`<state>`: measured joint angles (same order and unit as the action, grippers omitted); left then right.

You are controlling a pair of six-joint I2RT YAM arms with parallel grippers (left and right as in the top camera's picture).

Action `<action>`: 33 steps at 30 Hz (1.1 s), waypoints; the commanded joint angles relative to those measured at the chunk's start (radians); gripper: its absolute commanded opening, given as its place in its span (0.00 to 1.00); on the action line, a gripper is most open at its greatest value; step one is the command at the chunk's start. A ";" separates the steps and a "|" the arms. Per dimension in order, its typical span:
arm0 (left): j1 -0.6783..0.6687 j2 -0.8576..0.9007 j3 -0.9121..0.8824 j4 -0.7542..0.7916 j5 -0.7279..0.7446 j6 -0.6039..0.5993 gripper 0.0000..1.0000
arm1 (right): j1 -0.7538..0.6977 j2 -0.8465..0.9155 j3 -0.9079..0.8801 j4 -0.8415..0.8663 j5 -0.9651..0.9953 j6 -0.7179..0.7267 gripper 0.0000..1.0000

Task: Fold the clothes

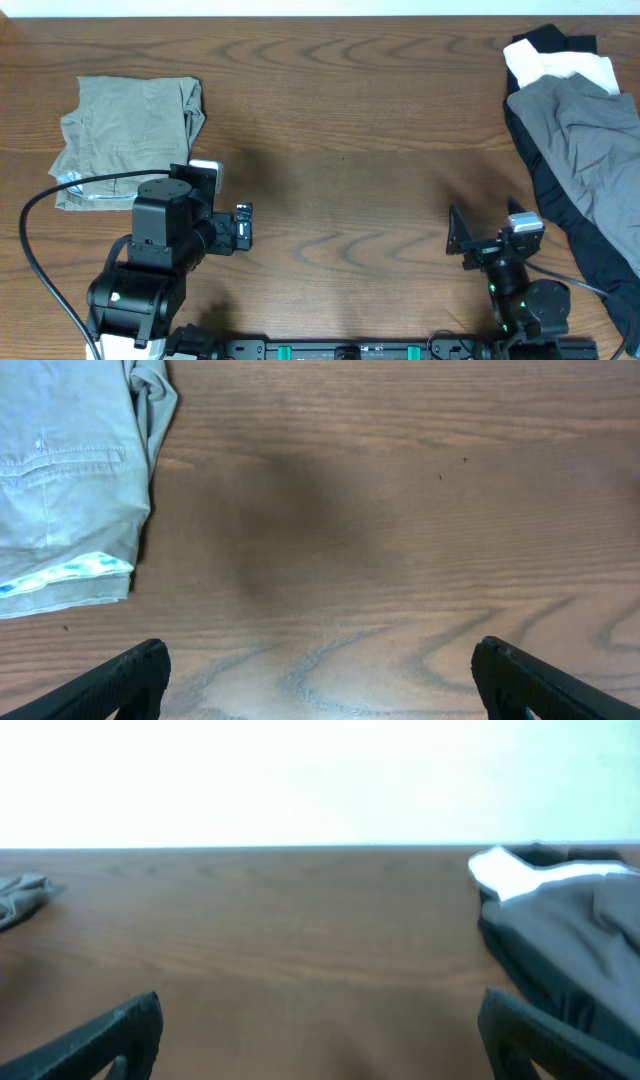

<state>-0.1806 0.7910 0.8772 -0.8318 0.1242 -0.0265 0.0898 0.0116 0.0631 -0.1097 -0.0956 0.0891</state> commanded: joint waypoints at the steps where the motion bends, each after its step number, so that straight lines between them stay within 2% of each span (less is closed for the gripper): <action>1: -0.002 0.000 0.002 -0.001 -0.005 -0.001 0.98 | -0.011 -0.007 -0.059 0.066 -0.006 -0.090 0.99; 5: -0.002 0.000 0.002 -0.001 -0.005 -0.001 0.98 | -0.011 -0.007 -0.058 0.042 -0.007 -0.150 0.99; 9: -0.002 0.000 0.002 -0.001 -0.005 -0.001 0.98 | -0.010 -0.007 -0.058 0.046 -0.017 -0.093 0.99; 33: -0.002 0.000 0.002 -0.001 -0.005 -0.001 0.98 | -0.010 -0.006 -0.058 0.046 -0.016 -0.094 0.99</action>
<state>-0.1806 0.7910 0.8772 -0.8318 0.1242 -0.0269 0.0898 0.0109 0.0090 -0.0620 -0.1013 -0.0067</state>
